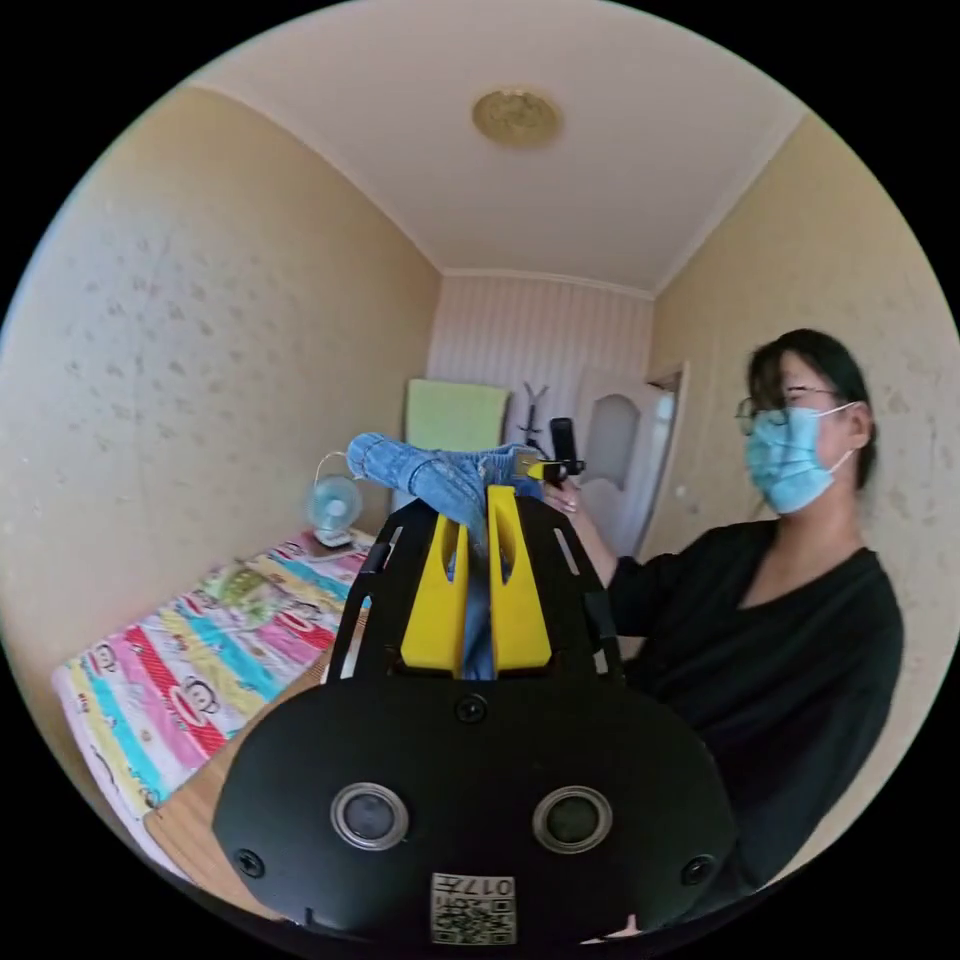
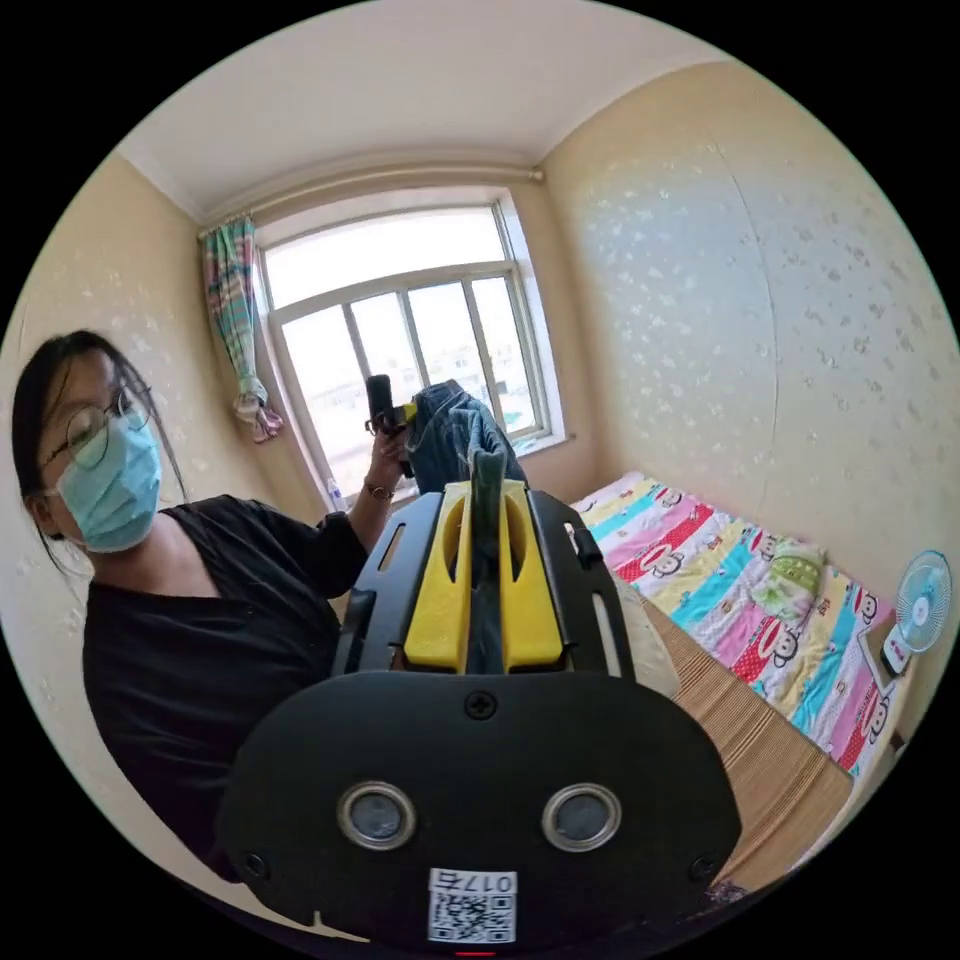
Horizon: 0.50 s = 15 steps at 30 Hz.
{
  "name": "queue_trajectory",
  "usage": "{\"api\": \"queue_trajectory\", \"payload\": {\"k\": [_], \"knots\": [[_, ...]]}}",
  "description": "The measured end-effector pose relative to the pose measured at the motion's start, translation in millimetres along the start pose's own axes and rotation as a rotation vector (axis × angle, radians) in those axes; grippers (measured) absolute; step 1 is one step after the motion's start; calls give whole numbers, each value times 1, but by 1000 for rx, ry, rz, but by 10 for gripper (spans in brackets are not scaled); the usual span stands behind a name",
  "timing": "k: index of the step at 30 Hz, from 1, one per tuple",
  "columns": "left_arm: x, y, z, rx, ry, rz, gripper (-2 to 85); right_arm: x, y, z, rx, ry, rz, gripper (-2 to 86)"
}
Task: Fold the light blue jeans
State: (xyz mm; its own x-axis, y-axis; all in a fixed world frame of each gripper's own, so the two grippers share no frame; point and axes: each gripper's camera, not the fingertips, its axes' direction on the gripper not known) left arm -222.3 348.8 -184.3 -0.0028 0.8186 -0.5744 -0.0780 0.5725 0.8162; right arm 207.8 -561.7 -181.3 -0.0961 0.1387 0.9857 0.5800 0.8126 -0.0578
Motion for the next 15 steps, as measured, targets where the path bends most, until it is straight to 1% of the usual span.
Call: {"api": "queue_trajectory", "payload": {"k": [1,2,3,5,6,7,8,10,12,15], "knots": [[12,-5,-2,30,-75,6,13,6,-20,3,-69,-75,4,21],[18,-8,-4,47,-95,15,13,10,-35,-4,-57,-148,5,21],[33,-13,-9,93,-109,41,12,11,-40,-10,-30,-190,2,21],[57,-21,-20,174,-82,100,11,2,-56,-50,104,-378,-62,21],[72,-29,-28,227,-48,145,11,-5,-59,-59,117,-395,-91,21],[84,-39,-35,272,-9,176,11,-22,-66,-77,140,-381,-157,20],[90,-45,-37,290,9,184,10,-41,-72,-93,172,-322,-189,20],[105,-75,-41,322,46,171,9,-68,-83,-111,198,-246,-217,20],[117,-101,-41,336,16,153,11,-91,-96,-127,222,-207,-246,20],[124,-150,-37,334,-36,150,11,-107,-122,-150,261,-150,-190,20]]}}
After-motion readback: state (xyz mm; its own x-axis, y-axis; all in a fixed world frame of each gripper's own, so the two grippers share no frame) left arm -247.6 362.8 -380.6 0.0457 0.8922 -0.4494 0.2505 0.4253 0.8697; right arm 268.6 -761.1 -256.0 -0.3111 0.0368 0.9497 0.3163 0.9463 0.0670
